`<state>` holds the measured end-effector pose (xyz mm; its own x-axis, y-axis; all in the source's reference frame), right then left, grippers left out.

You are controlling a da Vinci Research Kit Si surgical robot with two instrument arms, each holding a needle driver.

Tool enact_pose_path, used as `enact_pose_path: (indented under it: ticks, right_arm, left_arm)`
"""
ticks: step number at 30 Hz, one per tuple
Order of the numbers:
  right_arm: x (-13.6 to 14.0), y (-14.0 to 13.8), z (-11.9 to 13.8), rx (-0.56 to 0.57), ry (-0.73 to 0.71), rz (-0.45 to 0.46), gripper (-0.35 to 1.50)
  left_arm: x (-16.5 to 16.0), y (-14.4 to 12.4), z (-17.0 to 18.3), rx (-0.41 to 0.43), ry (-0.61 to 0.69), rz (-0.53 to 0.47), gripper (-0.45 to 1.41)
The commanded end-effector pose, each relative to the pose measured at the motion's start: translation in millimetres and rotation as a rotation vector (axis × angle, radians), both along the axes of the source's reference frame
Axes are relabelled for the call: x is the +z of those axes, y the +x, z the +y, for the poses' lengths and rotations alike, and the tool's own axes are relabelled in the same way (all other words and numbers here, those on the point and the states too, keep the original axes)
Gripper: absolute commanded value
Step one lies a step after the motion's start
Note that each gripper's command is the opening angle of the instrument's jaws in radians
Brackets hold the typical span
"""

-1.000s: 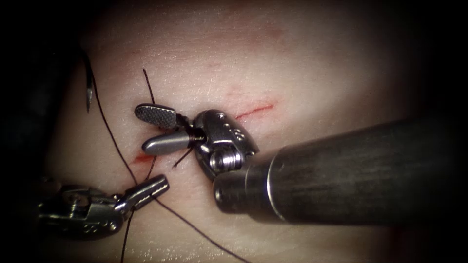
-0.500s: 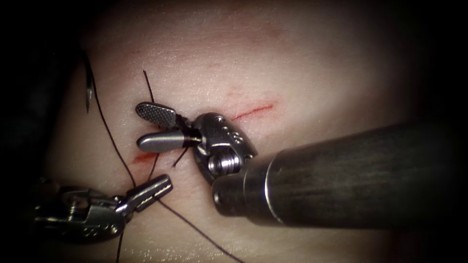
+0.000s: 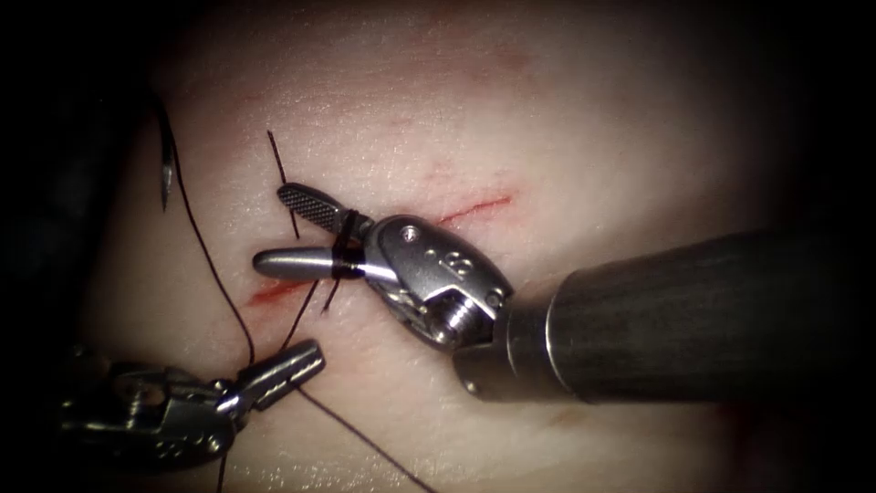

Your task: Wound Closure

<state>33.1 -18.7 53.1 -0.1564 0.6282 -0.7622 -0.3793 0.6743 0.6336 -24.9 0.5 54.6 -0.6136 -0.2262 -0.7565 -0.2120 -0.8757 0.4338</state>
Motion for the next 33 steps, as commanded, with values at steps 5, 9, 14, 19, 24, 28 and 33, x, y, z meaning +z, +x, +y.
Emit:
enact_pose_path:
  ticks: [5,9,14,19,24,28,33]
  right_arm:
    - [0.8,0.8,-0.5,0.048,0.015,-0.089,0.84]
    - [0.9,1.4,-0.5,0.052,0.027,-0.145,0.84]
    - [1.3,2.6,-0.6,0.056,0.041,-0.211,0.83]
    - [2.0,3.3,-0.3,0.063,0.048,-0.246,0.83]
    - [2.4,3.3,0.2,0.071,0.051,-0.256,0.72]
    - [2.6,3.7,0.3,0.080,0.052,-0.265,0.59]
    - [2.6,4.4,0.1,0.081,0.051,-0.272,-0.18]
  left_arm:
    - [0.8,-0.4,0.8,0.001,0.016,-0.011,-0.45]
    - [0.6,-0.1,1.7,0.002,0.024,-0.015,-0.45]
    - [0.3,0.3,2.9,0.003,0.041,-0.027,-0.45]
    - [0.4,0.8,4.0,0.003,0.046,-0.023,-0.45]
    - [0.9,1.1,4.3,0.000,0.046,-0.019,-0.45]
    - [1.2,1.4,4.4,-0.002,0.046,-0.015,-0.45]
    - [1.3,1.7,4.5,-0.002,0.047,-0.012,-0.45]
